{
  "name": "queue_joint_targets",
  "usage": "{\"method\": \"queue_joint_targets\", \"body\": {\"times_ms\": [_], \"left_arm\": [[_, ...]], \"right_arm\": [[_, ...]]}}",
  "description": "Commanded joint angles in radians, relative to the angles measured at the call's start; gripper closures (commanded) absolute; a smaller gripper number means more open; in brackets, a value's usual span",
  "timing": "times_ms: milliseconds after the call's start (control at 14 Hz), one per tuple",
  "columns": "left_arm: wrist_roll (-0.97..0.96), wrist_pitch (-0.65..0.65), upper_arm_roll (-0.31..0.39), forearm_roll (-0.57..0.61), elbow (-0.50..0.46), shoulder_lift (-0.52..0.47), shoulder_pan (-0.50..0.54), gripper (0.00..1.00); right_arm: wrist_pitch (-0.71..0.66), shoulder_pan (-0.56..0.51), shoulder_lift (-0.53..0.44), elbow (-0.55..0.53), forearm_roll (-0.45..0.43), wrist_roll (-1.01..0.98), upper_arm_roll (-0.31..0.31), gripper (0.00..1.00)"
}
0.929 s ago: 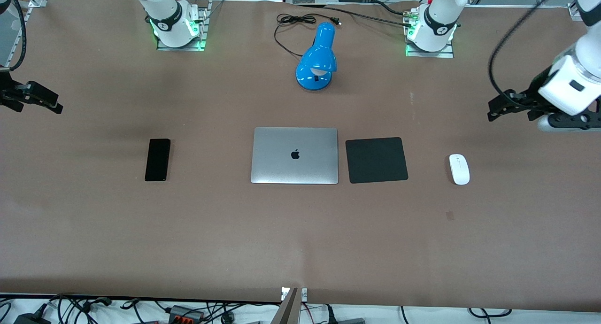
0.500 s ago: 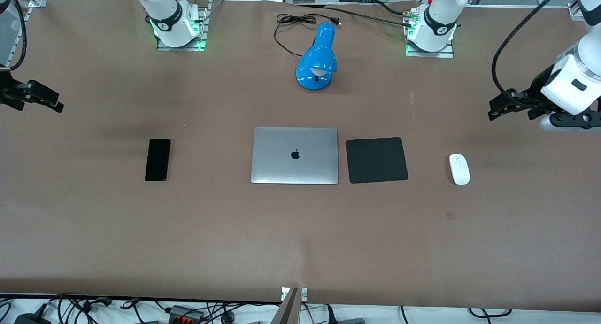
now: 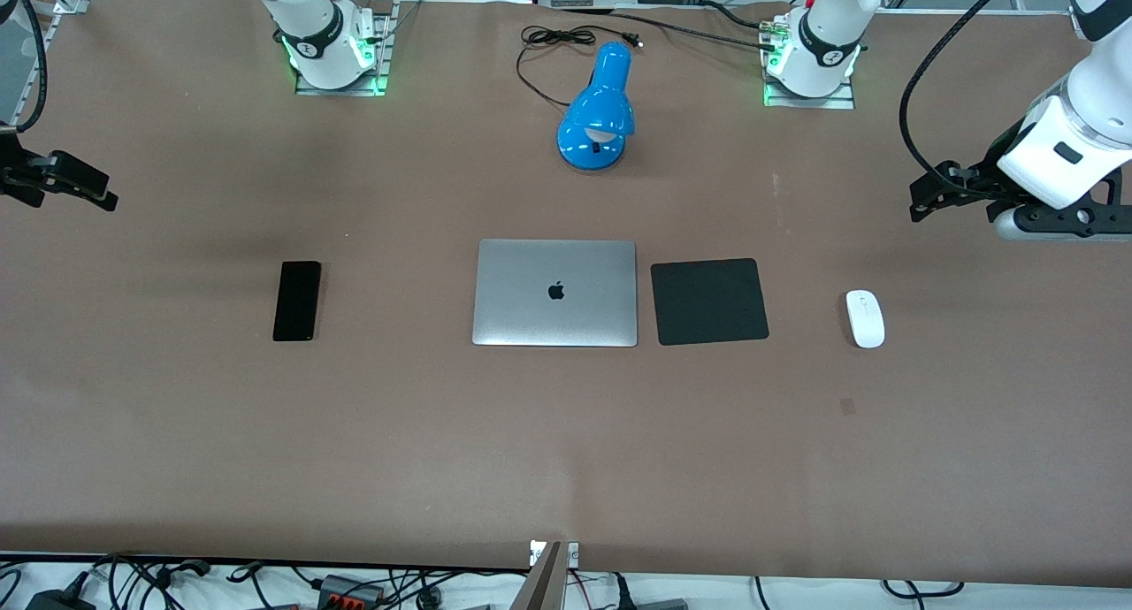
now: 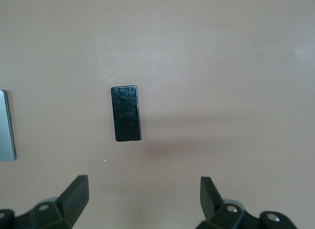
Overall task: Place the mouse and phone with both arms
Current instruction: 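Reach the right gripper to the black phone while the left gripper reaches the mouse, then grasp the phone with the right gripper while the left gripper grasps the mouse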
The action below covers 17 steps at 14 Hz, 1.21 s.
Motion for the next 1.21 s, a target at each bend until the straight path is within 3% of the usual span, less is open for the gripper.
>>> {"method": "queue_joint_targets", "body": {"times_ms": [0, 71, 143, 214, 357, 571, 857, 1143], "left_arm": [[0.01, -0.028, 0.002, 0.025, 0.002, -0.022, -0.002, 0.0], [0.01, -0.028, 0.035, 0.043, 0.002, -0.034, -0.06, 0.0], [0.013, -0.028, 0.113, 0.057, -0.004, -0.034, -0.12, 0.0], [0.011, -0.028, 0.128, 0.057, -0.009, -0.035, -0.134, 0.0], [0.011, -0.028, 0.126, 0.057, 0.002, -0.026, -0.134, 0.0], [0.013, -0.025, 0.128, 0.048, 0.022, -0.002, -0.13, 0.0], [-0.001, -0.034, 0.139, 0.044, 0.01, 0.041, -0.092, 0.0], [0.013, -0.085, 0.139, 0.045, 0.02, 0.22, -0.068, 0.0]], "right_arm": [[-0.008, -0.001, 0.005, -0.004, -0.007, -0.014, 0.002, 0.0], [-0.007, 0.0, 0.022, -0.004, -0.007, -0.012, 0.004, 0.0], [-0.007, 0.002, 0.058, -0.004, -0.007, -0.009, 0.004, 0.0], [-0.005, 0.006, 0.08, -0.004, -0.006, -0.006, 0.007, 0.0], [0.007, 0.019, 0.14, -0.004, 0.001, 0.004, 0.01, 0.0], [0.088, 0.045, 0.252, -0.007, 0.08, 0.008, 0.01, 0.0], [0.184, 0.062, 0.372, -0.019, 0.09, 0.009, 0.01, 0.0], [0.274, 0.06, 0.431, -0.088, 0.195, 0.009, 0.01, 0.0]]}}
